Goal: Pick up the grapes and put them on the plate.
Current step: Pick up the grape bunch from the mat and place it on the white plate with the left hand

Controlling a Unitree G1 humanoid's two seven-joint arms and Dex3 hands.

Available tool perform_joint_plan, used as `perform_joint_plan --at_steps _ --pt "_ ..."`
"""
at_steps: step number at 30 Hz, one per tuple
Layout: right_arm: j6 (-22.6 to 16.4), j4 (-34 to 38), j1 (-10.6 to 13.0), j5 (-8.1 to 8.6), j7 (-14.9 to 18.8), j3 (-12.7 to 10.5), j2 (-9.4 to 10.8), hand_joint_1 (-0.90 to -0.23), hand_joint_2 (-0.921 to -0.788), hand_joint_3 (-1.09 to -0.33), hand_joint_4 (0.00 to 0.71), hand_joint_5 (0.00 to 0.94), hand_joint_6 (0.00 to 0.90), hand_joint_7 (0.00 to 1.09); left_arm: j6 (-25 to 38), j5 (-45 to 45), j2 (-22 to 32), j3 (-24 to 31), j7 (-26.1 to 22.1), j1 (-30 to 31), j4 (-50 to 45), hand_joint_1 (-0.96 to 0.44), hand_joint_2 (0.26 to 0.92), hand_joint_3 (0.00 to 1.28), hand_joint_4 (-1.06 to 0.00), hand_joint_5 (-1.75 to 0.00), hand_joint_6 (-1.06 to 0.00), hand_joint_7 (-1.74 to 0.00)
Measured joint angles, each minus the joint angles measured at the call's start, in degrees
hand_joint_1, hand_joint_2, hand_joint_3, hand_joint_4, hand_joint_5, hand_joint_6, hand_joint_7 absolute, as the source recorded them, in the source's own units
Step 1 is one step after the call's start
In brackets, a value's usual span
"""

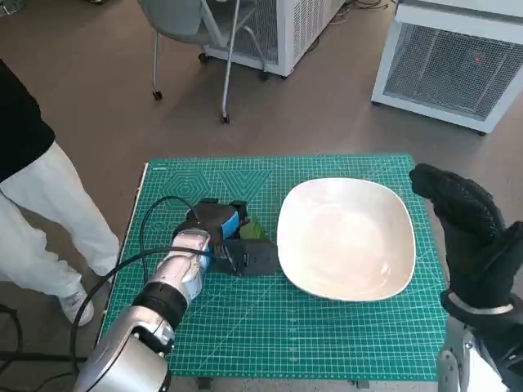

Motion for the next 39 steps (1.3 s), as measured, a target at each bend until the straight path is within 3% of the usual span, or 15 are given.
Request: perform_joint_plan --at_steps 24,30,39 --pt "-1.3 1.4 -0.5 0.11 0.2 0.1 0.1 -0.511 -0.921 -0.664 0.36 0.004 -0.001 0.66 0.1 -0.2 0.6 0.8 0.1 0.2 -1.8 0.0 0.921 0.35 -0.34 -1.52 -0.34 -1.49" --pt "-1.3 1.4 -0.5 0.09 0.2 0.2 0.2 -0.511 -0.921 -0.665 0.361 0.005 -0.001 0.66 0.4 -1.0 2.4 2.0 0.1 1.3 -7.4 0.0 0.921 0.41 -0.27 -1.59 -0.28 -1.56" --pt "-1.3 1.4 -0.7 0.05 0.2 0.4 0.5 -0.511 -0.921 -0.665 0.361 0.005 -0.001 0.66 2.7 -1.1 6.9 3.9 -1.8 5.1 -23.4 0.0 0.921 0.31 -0.38 -1.49 -0.4 -1.41"
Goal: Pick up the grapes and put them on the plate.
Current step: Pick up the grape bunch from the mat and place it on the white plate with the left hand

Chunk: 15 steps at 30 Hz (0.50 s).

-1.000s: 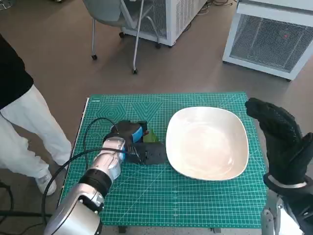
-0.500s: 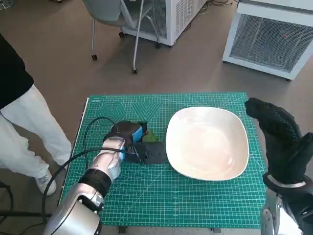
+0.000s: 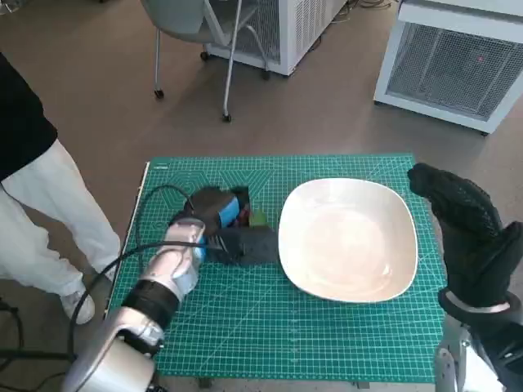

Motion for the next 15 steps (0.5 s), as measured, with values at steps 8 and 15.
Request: perform_joint_plan --at_steps 8,15 --pt "-0.1 0.1 -0.3 -0.02 0.0 0.1 0.1 -0.511 -0.921 -0.664 0.362 0.005 -0.001 0.67 4.3 1.4 4.4 2.0 -4.1 5.1 -17.4 0.0 0.917 0.18 -0.51 -1.52 -0.61 -1.02" --pt "-0.3 0.2 -0.3 -0.04 0.0 0.1 0.2 -0.511 -0.921 -0.663 0.364 0.006 -0.001 0.68 6.6 2.4 7.3 4.9 -5.9 10.2 -31.9 0.0 0.908 0.15 -0.57 -1.37 -0.62 -1.09"
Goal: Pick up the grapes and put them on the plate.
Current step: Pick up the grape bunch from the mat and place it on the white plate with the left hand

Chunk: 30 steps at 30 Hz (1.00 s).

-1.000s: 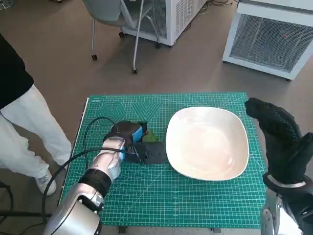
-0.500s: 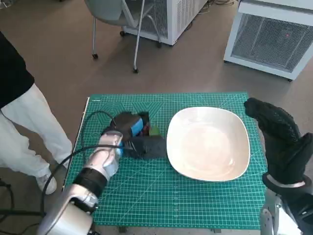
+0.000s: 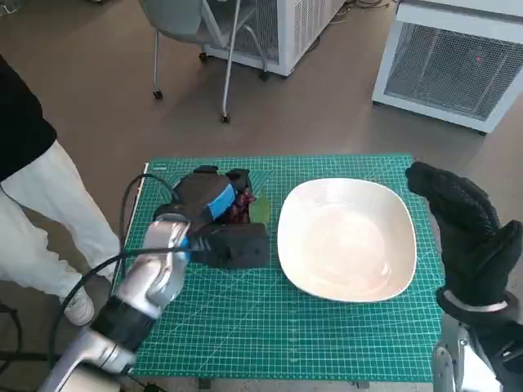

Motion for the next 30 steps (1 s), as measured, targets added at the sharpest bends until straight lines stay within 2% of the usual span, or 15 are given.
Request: perform_joint_plan --at_steps 3,4,5,6,7,9,10,12,13,14,16,19,24,30 --pt "0.0 0.2 -0.1 0.0 0.0 0.0 0.1 -0.511 -0.921 -0.662 0.365 0.006 -0.001 0.68 -0.2 0.1 1.0 1.5 0.0 1.8 -4.9 0.0 0.916 0.21 -0.49 -1.39 -0.51 -1.28" --pt "0.0 0.3 -0.2 0.0 0.0 0.0 0.1 -0.511 -0.921 -0.662 0.365 0.006 -0.001 0.68 -0.3 0.2 1.3 1.8 0.0 2.2 -6.1 0.04 0.897 0.28 -0.47 -1.43 -0.47 -1.25" --pt "0.0 0.4 -0.2 0.0 0.0 0.0 0.1 -0.511 -0.921 -0.662 0.365 0.006 -0.001 0.68 -0.4 0.3 1.5 2.2 0.0 2.5 -7.3 0.08 0.865 0.36 -0.45 -1.47 -0.46 -1.17" --pt "0.0 0.5 -0.2 0.0 0.0 0.0 0.1 -0.511 -0.921 -0.662 0.365 0.006 -0.001 0.68 -0.4 0.6 1.7 2.6 0.0 2.8 -8.3 0.15 0.817 0.46 -0.44 -1.51 -0.47 -1.02" --pt "0.0 0.5 -0.3 0.0 0.0 -0.1 0.1 -0.511 -0.921 -0.662 0.366 0.006 -0.001 0.68 -0.4 0.9 1.8 2.9 0.0 3.1 -9.3 0.22 0.76 0.58 -0.44 -1.56 -0.49 -0.82" --pt "-0.1 0.6 -0.3 0.0 0.0 -0.1 0.1 -0.511 -0.921 -0.662 0.366 0.006 -0.001 0.68 -0.3 1.6 2.0 3.5 0.0 3.6 -11.0 0.31 0.684 0.73 -0.44 -1.61 -0.56 -0.55" --pt "-0.1 0.6 -0.4 0.0 0.0 -0.1 0.1 -0.511 -0.921 -0.662 0.366 0.006 -0.001 0.68 -0.2 1.8 2.0 3.7 0.0 3.8 -11.7 0.3 0.679 0.73 -0.45 -1.6 -0.57 -0.57" --pt "-0.1 0.7 -0.5 0.0 0.0 -0.1 0.1 -0.511 -0.921 -0.662 0.366 0.006 -0.001 0.68 -0.1 2.2 2.1 4.1 -0.1 4.1 -12.9 0.22 0.71 0.63 -0.49 -1.52 -0.58 -0.77" --pt "-0.1 0.7 -0.6 -0.01 0.0 -0.1 0.1 -0.511 -0.921 -0.662 0.366 0.006 -0.001 0.68 0.0 2.4 2.1 4.2 -0.2 4.2 -13.4 0.15 0.745 0.53 -0.52 -1.46 -0.58 -0.91" --pt "-0.1 0.7 -0.6 -0.02 0.0 -0.1 0.1 -0.511 -0.921 -0.662 0.366 0.006 -0.001 0.68 0.1 2.6 2.0 4.2 -0.4 4.3 -13.9 0.11 0.772 0.44 -0.56 -1.41 -0.6 -0.96" --pt "-0.2 0.7 -0.7 -0.03 0.0 -0.1 0.1 -0.511 -0.921 -0.662 0.366 0.006 -0.001 0.68 0.4 3.0 1.9 4.3 -0.9 4.3 -14.7 0.05 0.832 0.27 -0.63 -1.34 -0.64 -0.98" --pt "-0.3 0.7 -0.7 -0.04 0.0 -0.1 0.2 -0.511 -0.921 -0.662 0.367 0.006 -0.001 0.68 0.9 3.7 1.5 4.3 -1.5 4.3 -15.5 0.02 0.884 0.13 -0.71 -1.26 -0.66 -1.0" --pt "-0.4 0.7 -0.7 -0.05 -0.1 -0.1 0.2 -0.513 -0.921 -0.661 0.367 0.006 -0.001 0.68 1.1 4.0 0.0 4.2 -2.1 4.3 -15.8 0.0 0.907 0.05 -0.75 -1.2 -0.67 -1.01" --pt "-0.5 0.7 -0.7 -0.03 -0.2 -0.4 0.2 -0.514 -0.921 -0.66 0.367 0.006 -0.001 0.68 0.9 4.0 -3.4 3.0 -2.3 3.4 -13.1 0.0 0.917 0.05 -0.74 -1.25 -0.67 -0.98"
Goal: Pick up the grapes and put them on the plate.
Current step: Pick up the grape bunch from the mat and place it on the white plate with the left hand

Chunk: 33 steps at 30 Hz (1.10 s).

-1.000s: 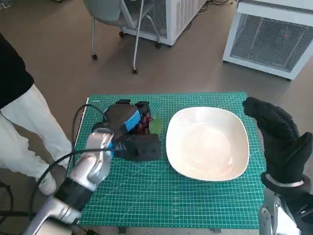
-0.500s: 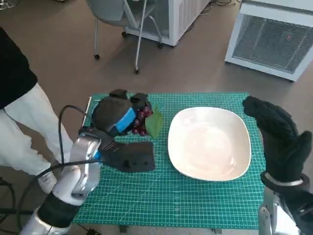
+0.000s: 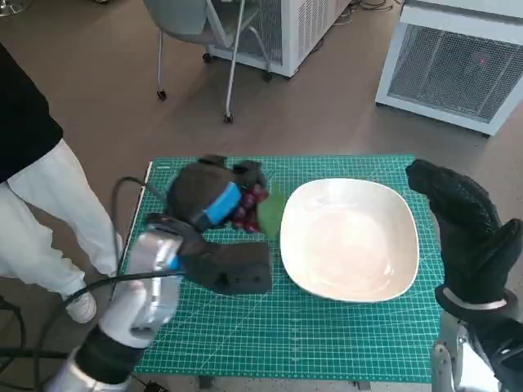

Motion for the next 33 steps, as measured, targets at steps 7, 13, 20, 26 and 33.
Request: perform_joint_plan --at_steps 7,13,20,26,33 --pt "0.1 -0.2 0.0 0.03 0.0 -0.3 -0.1 -0.517 -0.921 -0.66 0.366 0.005 0.0 0.69 -0.7 0.2 -5.3 -3.2 -0.2 -3.8 5.9 0.0 0.913 0.13 -0.62 -1.31 -0.6 -1.13" --pt "0.2 -0.8 0.1 0.04 -0.1 -0.3 -0.1 -0.517 -0.921 -0.658 0.366 0.005 0.002 0.7 -3.0 -0.2 -10.9 -5.9 -0.2 -10.3 14.2 0.0 0.894 0.16 -0.65 -1.33 -0.59 -1.1" --pt "0.7 -2.4 0.6 0.06 -0.3 -0.5 -0.1 -0.516 -0.921 -0.656 0.366 0.005 0.0 0.71 -8.5 -0.9 -16.4 -8.5 0.4 -17.9 25.5 0.0 0.919 0.23 -0.48 -1.39 -0.47 -1.34" --pt "1.2 -3.3 1.9 0.13 -0.5 -1.3 -0.4 -0.515 -0.921 -0.654 0.37 0.007 -0.001 0.71 -12.9 -1.8 -20.0 -9.7 1.6 -22.4 34.7 0.0 0.92 0.33 -0.36 -1.5 -0.36 -1.47" --pt "2.0 -4.8 2.6 -0.03 -1.4 -1.8 -0.5 -0.514 -0.921 -0.654 0.376 0.01 -0.001 0.71 -14.0 -2.6 -22.8 -9.7 2.2 -25.7 41.1 0.0 0.921 0.4 -0.28 -1.59 -0.28 -1.55"
